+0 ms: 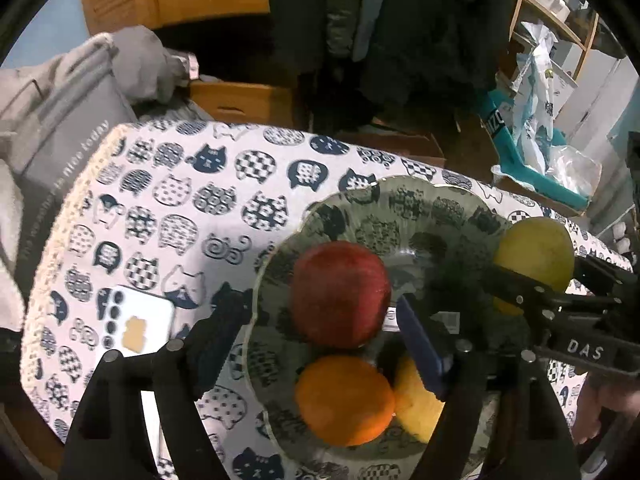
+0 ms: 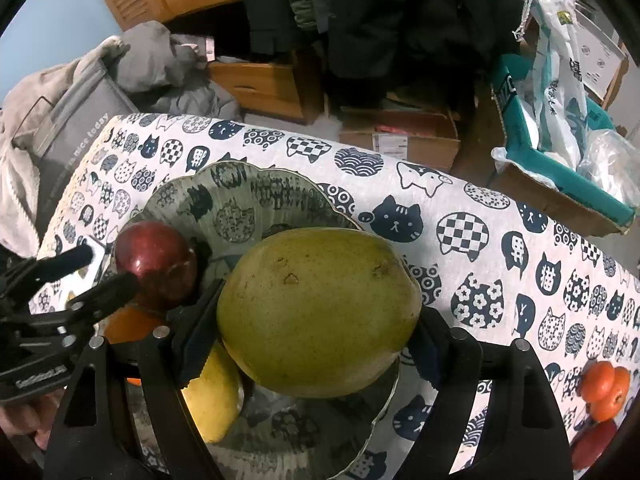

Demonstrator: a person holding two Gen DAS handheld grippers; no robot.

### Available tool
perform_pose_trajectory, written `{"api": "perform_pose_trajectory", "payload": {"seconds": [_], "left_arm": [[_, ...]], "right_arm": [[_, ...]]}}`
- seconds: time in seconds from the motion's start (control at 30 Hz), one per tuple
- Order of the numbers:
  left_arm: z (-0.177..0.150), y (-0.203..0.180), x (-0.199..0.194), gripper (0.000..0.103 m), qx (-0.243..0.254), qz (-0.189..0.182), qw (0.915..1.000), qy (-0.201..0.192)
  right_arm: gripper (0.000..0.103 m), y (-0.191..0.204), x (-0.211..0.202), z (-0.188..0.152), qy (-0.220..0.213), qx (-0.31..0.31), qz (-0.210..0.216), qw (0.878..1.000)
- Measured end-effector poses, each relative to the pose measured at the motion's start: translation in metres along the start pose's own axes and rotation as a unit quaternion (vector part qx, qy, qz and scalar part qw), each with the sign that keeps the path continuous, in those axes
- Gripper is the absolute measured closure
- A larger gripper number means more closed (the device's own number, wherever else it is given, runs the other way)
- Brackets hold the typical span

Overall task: Organize fruits
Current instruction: 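Lower the apple into the bowl with the left tool while the right tool lowers the pear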

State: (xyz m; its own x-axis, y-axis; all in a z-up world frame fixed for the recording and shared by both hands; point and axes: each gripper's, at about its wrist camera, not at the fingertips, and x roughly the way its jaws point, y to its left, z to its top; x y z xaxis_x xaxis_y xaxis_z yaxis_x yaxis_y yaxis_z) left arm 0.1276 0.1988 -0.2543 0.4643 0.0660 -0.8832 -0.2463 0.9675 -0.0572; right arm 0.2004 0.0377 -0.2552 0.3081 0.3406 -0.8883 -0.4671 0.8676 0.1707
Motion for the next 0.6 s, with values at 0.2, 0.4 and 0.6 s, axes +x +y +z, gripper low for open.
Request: {"api": "perform_pose_trajectory", "payload": {"seconds": [0.2,0.4,0.6], "left_arm": [[-0.007,0.019,-0.011,0.023,-0.031,0.012,0.9995,0.001],[-0.011,0.032,-0.014,0.023,-0.058,0.011,0.9983,0.0],[-0.015,0.033,-0.009,0.023,-0.062,0.01,0.998,0.004]], "right_arm": [[0.021,0.008,0.002,-0.001,-0.002,-0.01,-0.028,1.0],[0.021,0.012,0.0,-0.002,-0.006,-0.012,-0.042,0.999],[0.021,0.016,-0.006,-0.004,-0.013,-0.011,-0.044,0.999]]}}
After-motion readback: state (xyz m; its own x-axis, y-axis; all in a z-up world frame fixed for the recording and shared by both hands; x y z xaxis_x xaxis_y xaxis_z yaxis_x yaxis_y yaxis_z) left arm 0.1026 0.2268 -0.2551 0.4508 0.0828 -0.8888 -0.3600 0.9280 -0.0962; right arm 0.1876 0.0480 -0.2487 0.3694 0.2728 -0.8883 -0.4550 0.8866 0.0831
